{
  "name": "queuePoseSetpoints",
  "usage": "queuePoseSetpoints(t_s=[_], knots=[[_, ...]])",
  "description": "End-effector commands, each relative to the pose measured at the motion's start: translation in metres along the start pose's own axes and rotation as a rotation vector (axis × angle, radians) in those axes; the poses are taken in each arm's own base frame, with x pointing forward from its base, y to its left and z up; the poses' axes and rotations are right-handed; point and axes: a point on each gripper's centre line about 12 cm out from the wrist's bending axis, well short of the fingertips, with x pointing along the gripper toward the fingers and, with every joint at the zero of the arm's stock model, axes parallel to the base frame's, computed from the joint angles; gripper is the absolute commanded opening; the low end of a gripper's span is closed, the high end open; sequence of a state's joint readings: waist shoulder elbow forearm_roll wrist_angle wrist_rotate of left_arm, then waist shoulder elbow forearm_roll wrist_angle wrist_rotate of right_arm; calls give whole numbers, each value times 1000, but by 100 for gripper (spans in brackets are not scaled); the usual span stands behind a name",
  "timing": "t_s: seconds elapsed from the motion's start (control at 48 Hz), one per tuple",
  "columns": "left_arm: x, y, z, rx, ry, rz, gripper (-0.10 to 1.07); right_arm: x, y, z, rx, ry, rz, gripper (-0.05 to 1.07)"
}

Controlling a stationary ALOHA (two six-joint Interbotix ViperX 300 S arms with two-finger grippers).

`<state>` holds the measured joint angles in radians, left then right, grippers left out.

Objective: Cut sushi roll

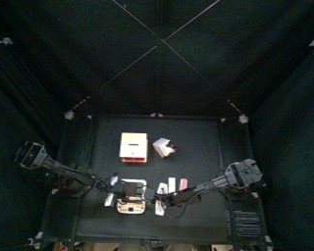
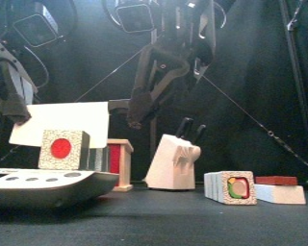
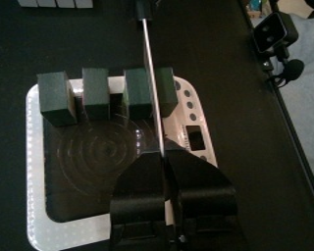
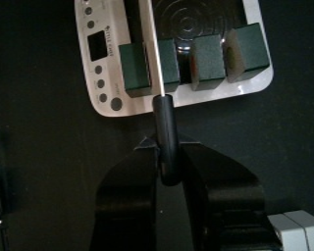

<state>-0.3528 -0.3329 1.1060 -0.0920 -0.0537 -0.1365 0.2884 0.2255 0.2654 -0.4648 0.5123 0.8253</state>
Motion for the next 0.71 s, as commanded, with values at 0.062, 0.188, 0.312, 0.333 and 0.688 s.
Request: queuePoseSetpoints(t_s=[0.062, 0.188, 0.312, 0.333, 0.688], knots=[[6, 0, -5, 1, 17, 1, 21, -3, 1, 5, 16, -18, 17, 50], [11, 1, -7, -1, 26, 6, 21, 1, 0, 2, 18, -8, 15, 50], [13, 1, -9, -3, 31, 8, 21, 4, 0, 0, 19, -3, 18, 50], [13, 1, -9, -2, 32, 7, 21, 4, 1, 0, 19, -5, 19, 50], [13, 1, -9, -3, 32, 7, 21, 9, 1, -2, 17, -4, 24, 50]])
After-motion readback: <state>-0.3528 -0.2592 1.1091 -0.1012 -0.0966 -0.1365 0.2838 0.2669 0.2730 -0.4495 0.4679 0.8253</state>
